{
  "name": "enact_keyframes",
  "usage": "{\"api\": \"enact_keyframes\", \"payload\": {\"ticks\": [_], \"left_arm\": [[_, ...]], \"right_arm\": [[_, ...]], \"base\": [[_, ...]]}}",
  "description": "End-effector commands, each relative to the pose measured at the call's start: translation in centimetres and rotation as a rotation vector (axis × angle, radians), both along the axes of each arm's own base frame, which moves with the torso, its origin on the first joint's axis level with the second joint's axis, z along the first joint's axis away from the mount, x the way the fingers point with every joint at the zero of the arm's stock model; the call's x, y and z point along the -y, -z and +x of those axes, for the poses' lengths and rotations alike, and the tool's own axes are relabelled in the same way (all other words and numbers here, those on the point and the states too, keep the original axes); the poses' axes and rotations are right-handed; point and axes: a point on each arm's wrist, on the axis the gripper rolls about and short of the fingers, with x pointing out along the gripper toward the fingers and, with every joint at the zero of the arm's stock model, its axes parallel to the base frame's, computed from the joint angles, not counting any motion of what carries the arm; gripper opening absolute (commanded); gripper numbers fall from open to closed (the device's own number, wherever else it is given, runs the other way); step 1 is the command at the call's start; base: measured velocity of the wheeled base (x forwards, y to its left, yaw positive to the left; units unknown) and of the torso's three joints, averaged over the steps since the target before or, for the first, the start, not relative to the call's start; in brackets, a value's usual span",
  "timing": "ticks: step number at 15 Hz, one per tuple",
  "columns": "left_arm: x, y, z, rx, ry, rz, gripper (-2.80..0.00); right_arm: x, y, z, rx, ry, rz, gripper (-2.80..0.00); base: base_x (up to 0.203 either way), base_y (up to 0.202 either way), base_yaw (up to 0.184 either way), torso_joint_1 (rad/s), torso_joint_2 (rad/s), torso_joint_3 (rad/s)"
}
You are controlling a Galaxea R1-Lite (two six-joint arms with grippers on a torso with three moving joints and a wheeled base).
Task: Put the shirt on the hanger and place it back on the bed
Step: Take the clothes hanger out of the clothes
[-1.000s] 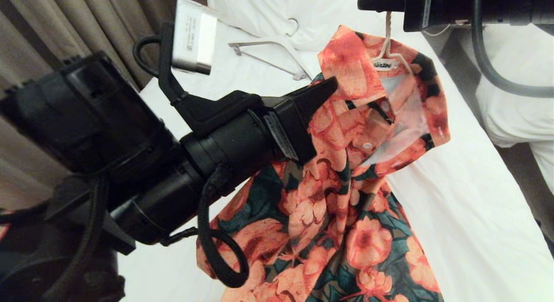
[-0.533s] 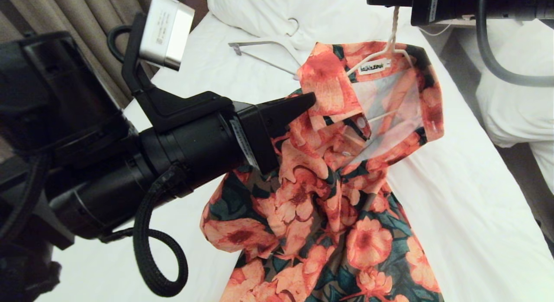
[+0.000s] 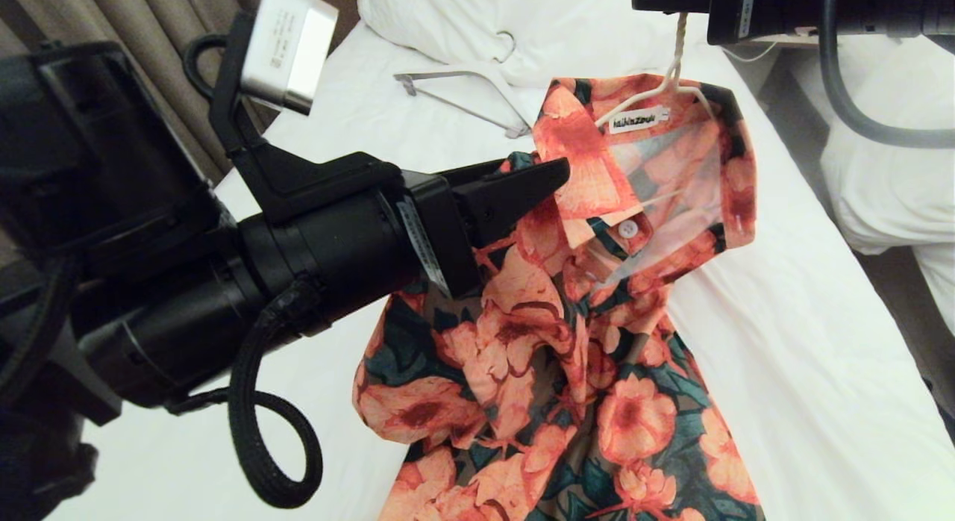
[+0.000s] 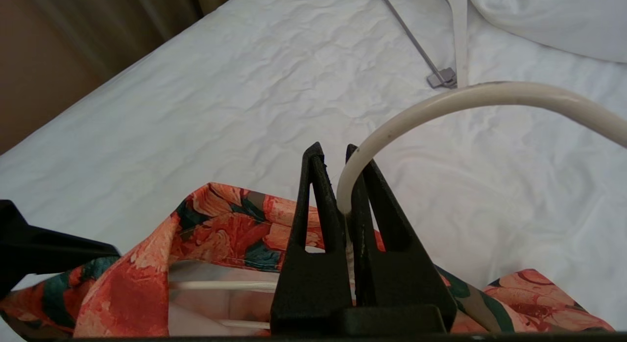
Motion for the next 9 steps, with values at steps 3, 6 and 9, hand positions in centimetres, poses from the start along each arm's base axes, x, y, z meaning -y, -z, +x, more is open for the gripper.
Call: {"api": "enact_keyframes", "payload": {"ticks": [3, 6, 9], "left_arm": [[-2.4, -1.3, 2.0, 0.014, -0.125, 0.031, 0.00], [-5.1, -2.9, 3.3, 0.025, -0.231, 0.013, -2.80], [-6.9, -4.5, 2.2, 0.067, -0.269, -0.027, -2.80]], "right_arm": [[0.3, 0.0, 0.3, 0.000, 0.019, -0.002, -2.80], [0.5, 0.2, 0.8, -0.003, 0.038, -0.004, -2.80], [1.8, 0.2, 1.6, -0.001, 0.089, -0.007, -2.80]], "base": [[0.000, 0.000, 0.000, 0.000, 0.00, 0.000], [0.000, 0.000, 0.000, 0.000, 0.00, 0.000], [0.000, 0.000, 0.000, 0.000, 0.00, 0.000]]}}
